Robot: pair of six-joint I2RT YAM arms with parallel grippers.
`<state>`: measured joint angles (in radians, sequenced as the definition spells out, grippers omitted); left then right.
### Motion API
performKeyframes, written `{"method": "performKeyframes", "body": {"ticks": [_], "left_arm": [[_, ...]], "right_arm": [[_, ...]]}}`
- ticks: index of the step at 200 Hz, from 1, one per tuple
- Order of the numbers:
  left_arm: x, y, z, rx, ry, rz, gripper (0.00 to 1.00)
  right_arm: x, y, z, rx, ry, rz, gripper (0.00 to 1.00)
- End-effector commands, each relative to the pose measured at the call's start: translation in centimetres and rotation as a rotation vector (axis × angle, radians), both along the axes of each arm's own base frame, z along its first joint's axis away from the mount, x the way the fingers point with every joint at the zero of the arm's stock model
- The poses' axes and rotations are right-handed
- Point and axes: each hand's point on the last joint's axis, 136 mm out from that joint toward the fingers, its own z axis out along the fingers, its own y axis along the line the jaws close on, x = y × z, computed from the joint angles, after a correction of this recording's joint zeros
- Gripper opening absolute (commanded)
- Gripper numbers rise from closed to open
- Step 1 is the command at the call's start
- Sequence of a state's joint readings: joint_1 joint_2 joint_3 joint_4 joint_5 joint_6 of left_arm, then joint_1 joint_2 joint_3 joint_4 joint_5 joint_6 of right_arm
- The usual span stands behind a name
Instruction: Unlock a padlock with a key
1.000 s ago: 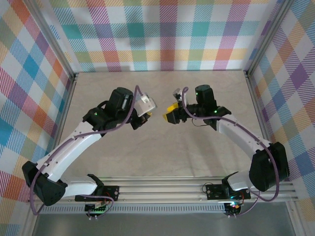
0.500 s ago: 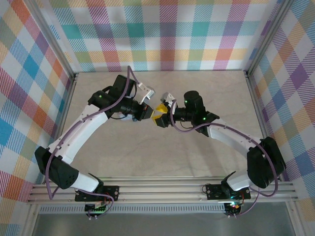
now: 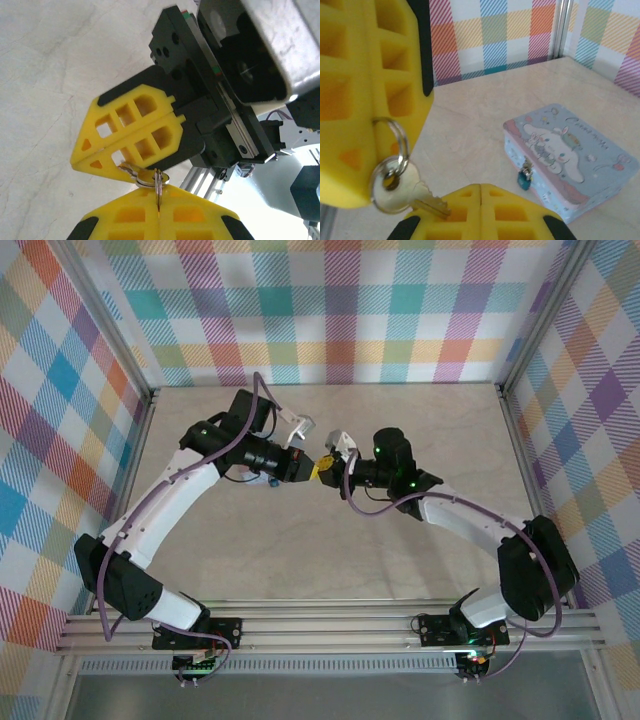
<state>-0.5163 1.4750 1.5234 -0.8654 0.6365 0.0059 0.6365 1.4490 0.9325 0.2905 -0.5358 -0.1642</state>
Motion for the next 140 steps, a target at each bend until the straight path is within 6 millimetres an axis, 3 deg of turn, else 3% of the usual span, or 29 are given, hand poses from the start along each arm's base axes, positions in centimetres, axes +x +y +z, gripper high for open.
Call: {"method": "performKeyframes", "body": {"ticks": [1, 38, 122, 140], "left_arm": [[-0.5, 0.4, -0.4, -0.025, 0.034, 0.018, 0.0], [-0.2, 1.0, -0.6, -0.016, 0.015, 0.018, 0.0], [0.8, 0.6, -2.4, -0.041, 0.001, 0.012, 0.0], [0.6, 0.6, -2.5, -0.04, 0.007, 0.01, 0.0]], "right_arm": [[-1.9, -0.1, 0.8, 0.027, 0.028, 0.055, 0.0], [-3.0, -0.8, 1.5, -0.037, 0.106, 0.06, 0.0], [-4.8, -2.0, 0.9, -0.09, 0.258, 0.049, 0.0], [-4.2, -2.5, 0.0, -0.096, 0.228, -0.004, 0.27]]}}
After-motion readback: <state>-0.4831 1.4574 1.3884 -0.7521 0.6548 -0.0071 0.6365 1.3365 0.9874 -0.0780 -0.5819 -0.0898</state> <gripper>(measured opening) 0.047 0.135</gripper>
